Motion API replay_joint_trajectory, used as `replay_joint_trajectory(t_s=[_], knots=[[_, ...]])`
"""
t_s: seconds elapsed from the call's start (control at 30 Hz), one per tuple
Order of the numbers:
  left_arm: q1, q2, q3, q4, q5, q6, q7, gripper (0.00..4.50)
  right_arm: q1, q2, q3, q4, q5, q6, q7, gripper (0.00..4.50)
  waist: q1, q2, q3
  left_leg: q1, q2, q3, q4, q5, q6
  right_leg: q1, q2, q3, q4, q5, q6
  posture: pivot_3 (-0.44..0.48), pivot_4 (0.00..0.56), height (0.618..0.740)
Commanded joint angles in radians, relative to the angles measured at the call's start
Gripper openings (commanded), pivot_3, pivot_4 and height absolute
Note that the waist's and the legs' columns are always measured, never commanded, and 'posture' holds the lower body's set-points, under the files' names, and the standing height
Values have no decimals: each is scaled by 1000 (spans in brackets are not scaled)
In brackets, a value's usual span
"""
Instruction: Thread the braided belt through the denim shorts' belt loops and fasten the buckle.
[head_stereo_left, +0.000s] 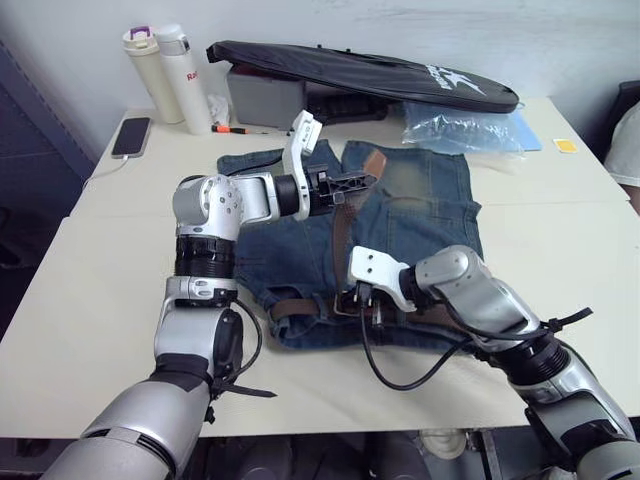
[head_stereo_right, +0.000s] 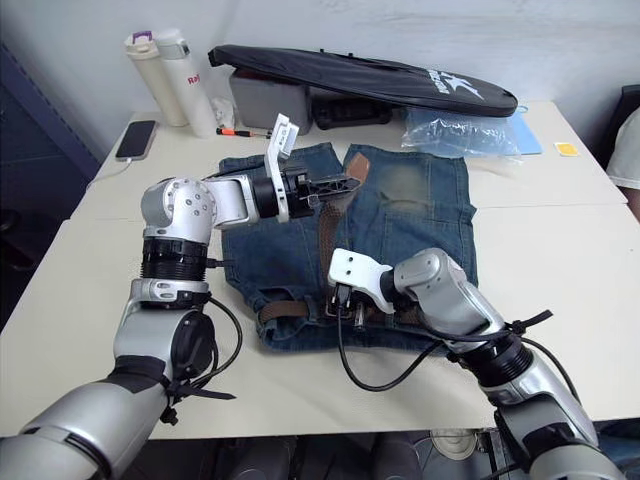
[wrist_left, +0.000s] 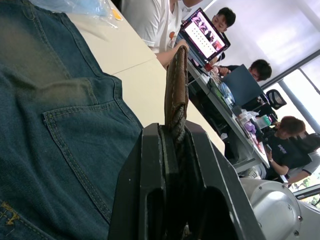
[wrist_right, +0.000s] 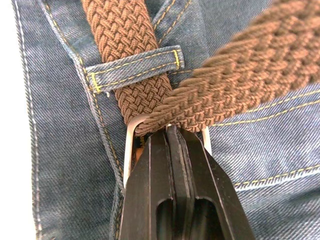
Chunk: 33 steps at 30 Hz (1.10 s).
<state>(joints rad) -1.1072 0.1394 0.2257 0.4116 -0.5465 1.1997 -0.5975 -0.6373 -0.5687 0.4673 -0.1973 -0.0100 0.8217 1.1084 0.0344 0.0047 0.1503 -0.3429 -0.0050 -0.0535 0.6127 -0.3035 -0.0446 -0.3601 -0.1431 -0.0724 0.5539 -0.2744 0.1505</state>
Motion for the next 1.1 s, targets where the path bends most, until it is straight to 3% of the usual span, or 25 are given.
replay_joint_trajectory(t_s=[0.03, 0.63, 0.83, 1.1], knots=[[41, -1, 16, -165, -63, 51, 32, 0, 15, -66, -23, 3, 29, 134, 3, 76, 1, 0, 0, -1, 0, 0, 0, -1, 0, 0, 0, 0, -1, -1, 1, 0, 150, 740], [93, 3, -29, -246, -110, 85, 51, 0, -91, -140, -115, -112, 159, 246, -35, 76, -7, 4, 13, -2, 0, 1, -1, -1, -1, -2, 0, -1, -2, -2, 2, 0, 150, 740], [97, 23, -68, -285, -122, 87, 20, 0, -112, -180, -106, -138, 190, 253, -8, 76, -9, 4, 14, -2, 1, 1, -2, -1, -1, -3, 0, -1, -2, -2, 2, 0, 150, 740], [83, 39, -68, -281, -128, 79, 14, 0, -107, -146, -74, -135, 232, 248, -12, 76, -11, 4, 14, -2, 1, 2, -2, -1, -2, -3, 1, 0, -1, -2, 2, 0, 150, 740]])
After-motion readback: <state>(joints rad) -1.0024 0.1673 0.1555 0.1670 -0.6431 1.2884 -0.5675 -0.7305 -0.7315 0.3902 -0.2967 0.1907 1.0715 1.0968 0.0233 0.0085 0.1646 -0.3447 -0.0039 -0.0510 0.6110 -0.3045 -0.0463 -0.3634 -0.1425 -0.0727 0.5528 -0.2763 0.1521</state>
